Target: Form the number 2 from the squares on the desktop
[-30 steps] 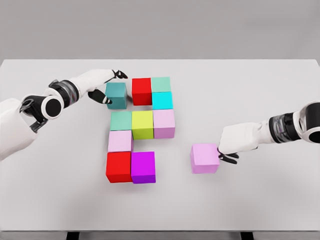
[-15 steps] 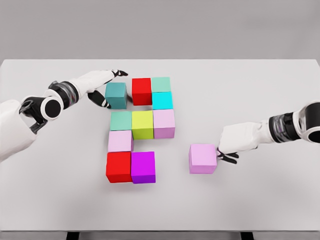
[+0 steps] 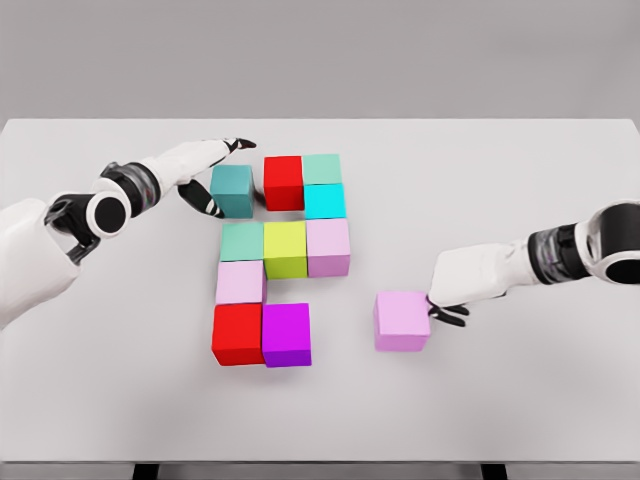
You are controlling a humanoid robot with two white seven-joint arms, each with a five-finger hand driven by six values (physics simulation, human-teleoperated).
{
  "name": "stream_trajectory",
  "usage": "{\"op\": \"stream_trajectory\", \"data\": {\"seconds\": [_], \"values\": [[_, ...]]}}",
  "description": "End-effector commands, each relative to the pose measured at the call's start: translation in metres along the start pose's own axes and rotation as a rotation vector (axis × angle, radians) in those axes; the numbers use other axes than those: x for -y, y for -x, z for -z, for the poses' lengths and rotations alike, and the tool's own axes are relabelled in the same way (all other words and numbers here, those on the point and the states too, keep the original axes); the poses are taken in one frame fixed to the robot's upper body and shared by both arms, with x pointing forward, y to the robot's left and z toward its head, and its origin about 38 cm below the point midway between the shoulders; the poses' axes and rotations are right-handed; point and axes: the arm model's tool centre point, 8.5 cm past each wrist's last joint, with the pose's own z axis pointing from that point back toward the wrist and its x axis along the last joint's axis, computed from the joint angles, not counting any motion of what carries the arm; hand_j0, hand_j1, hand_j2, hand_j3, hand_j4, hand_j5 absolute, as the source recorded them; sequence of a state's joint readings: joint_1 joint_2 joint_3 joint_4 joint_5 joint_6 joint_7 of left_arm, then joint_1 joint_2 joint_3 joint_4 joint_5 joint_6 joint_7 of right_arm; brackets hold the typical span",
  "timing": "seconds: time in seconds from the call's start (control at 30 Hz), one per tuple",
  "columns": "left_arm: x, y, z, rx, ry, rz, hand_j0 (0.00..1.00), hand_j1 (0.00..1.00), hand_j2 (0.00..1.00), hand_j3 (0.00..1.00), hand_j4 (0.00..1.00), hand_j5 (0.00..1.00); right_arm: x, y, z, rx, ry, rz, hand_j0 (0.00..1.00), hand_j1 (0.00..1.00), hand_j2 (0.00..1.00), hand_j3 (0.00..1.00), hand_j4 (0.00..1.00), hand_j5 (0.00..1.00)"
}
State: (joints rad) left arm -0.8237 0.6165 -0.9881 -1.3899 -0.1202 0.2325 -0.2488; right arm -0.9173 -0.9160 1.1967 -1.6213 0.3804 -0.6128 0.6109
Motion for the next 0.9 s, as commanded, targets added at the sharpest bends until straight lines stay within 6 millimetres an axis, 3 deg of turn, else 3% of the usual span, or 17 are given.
{"op": "stream_trajectory", "data": {"seconds": [0.0,0.63,0.87], "values": [[-0.006,0.000,0.000,0.012,-0.017,-0.006,1.00,1.00,1.00,1.00,1.00,1.00,0.004,-0.003,0.002,0.010,0.010,-0.006,0.12,0.12,0.12,0.12,0.12,0.12],[0.002,0.000,0.015,0.022,-0.012,-0.062,1.00,1.00,1.00,1.00,1.00,1.00,-0.005,0.005,-0.006,-0.021,-0.005,0.014,0.12,0.12,0.12,0.12,0.12,0.12],[0.000,0.005,0.020,0.033,-0.035,-0.076,1.00,1.00,1.00,1.00,1.00,1.00,-0.008,-0.001,-0.007,-0.009,-0.014,0.011,0.12,0.12,0.12,0.12,0.12,0.12]]}}
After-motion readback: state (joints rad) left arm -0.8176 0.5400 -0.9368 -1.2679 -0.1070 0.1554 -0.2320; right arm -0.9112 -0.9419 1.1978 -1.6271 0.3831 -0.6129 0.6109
